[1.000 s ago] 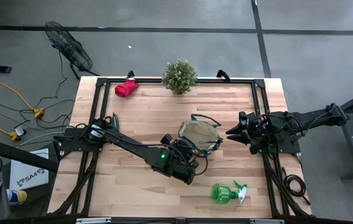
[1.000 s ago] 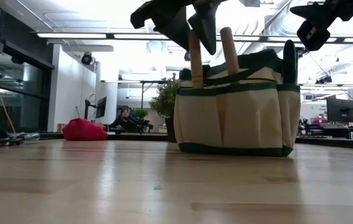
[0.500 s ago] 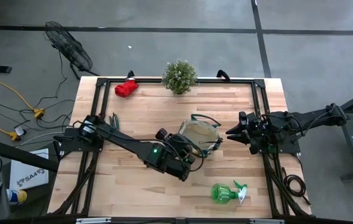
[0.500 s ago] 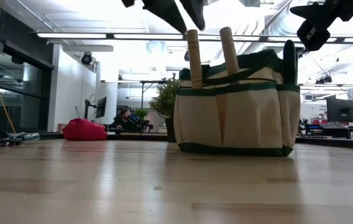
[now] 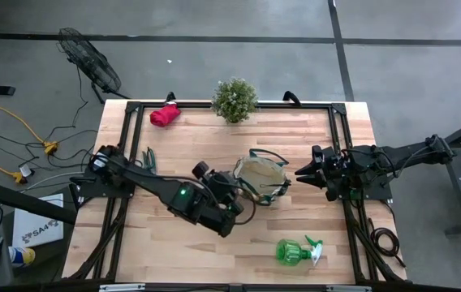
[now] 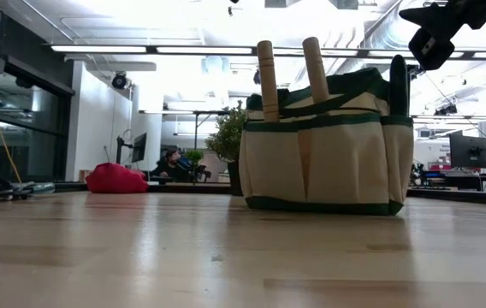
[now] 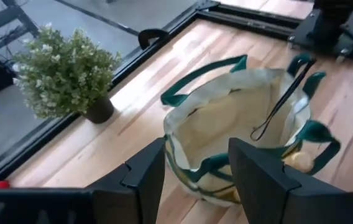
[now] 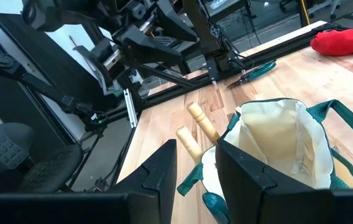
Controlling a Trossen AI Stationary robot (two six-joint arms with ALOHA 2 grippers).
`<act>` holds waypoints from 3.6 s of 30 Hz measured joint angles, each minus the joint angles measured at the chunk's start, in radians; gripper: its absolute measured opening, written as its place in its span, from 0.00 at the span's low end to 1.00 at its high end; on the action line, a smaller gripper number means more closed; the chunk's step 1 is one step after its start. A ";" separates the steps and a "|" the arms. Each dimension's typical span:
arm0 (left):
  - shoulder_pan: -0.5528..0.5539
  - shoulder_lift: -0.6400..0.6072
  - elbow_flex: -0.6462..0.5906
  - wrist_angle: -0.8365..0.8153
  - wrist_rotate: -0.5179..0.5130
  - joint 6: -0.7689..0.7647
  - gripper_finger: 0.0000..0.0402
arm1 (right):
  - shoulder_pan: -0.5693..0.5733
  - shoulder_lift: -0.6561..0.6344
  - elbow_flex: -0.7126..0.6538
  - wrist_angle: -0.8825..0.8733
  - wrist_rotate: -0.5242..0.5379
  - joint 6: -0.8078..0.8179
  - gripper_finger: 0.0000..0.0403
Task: Pick & Place Garden tools in Gardening bag
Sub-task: Put the green shear scissors into the brown gardening bag
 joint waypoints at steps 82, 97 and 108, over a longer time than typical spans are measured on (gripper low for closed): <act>0.435 0.016 -0.002 0.697 1.181 0.850 0.00 | 0.001 0.000 0.000 0.002 0.001 0.133 0.26; 0.576 -0.353 -0.652 1.111 1.132 0.787 0.00 | 0.001 0.000 0.000 0.000 0.000 0.133 0.26; 0.674 -0.638 -0.954 0.872 0.858 0.535 0.00 | 0.000 0.000 0.000 -0.001 -0.001 0.132 0.26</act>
